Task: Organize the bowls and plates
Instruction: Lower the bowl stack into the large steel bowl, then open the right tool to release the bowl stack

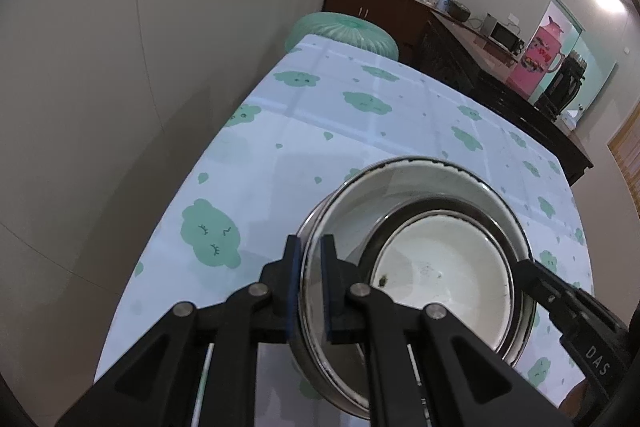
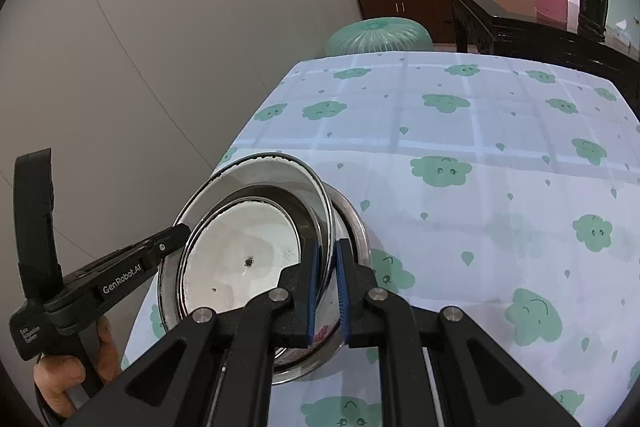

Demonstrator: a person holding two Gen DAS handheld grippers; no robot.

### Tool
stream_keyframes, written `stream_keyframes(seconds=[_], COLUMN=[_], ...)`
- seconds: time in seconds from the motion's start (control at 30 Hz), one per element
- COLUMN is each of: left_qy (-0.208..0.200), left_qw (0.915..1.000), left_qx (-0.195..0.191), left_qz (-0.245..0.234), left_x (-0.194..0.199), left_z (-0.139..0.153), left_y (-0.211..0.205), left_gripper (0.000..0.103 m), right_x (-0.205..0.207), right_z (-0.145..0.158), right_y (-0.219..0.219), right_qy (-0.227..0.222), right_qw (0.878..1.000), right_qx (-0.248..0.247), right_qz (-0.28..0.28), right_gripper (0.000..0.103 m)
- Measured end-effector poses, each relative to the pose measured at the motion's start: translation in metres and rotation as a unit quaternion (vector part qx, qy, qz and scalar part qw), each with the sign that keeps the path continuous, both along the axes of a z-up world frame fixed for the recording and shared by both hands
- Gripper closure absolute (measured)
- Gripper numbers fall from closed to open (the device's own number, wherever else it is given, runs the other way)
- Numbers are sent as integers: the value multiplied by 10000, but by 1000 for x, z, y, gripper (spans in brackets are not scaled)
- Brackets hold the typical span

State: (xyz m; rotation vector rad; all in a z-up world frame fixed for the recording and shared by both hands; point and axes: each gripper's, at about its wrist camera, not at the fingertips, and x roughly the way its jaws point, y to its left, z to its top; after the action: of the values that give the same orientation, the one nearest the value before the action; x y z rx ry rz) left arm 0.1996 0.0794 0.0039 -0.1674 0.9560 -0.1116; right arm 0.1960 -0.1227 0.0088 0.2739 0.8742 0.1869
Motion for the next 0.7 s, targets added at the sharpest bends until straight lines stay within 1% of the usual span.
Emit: stream_keyframes(seconds=[0.17, 0.27, 0.4, 0.57, 0.7], left_qy=[-3, -25, -29, -55, -60], left_qw=[10000, 10000, 9998, 9996, 9998], left_qx=[8, 23, 188, 292, 204], left_qz=[10, -36, -51, -26, 1], left_x=[0, 2, 6, 5, 4], left_z=[1, 6, 9, 9, 10], left_y=[0, 0, -5, -8, -6], left_gripper=[99, 99, 99, 98, 98], right_x=[1, 5, 8, 9, 9], right_z=[-1, -4, -10, -11, -11], right_y=[0, -4, -9, -9, -10], right_qy=[78, 198, 328, 365, 339], right_qw=[10000, 9997, 9989, 9987, 9988], right_qx=[4, 119, 324, 356, 327], right_qz=[22, 17, 22, 85, 92], right_gripper=[92, 92, 92, 92, 91])
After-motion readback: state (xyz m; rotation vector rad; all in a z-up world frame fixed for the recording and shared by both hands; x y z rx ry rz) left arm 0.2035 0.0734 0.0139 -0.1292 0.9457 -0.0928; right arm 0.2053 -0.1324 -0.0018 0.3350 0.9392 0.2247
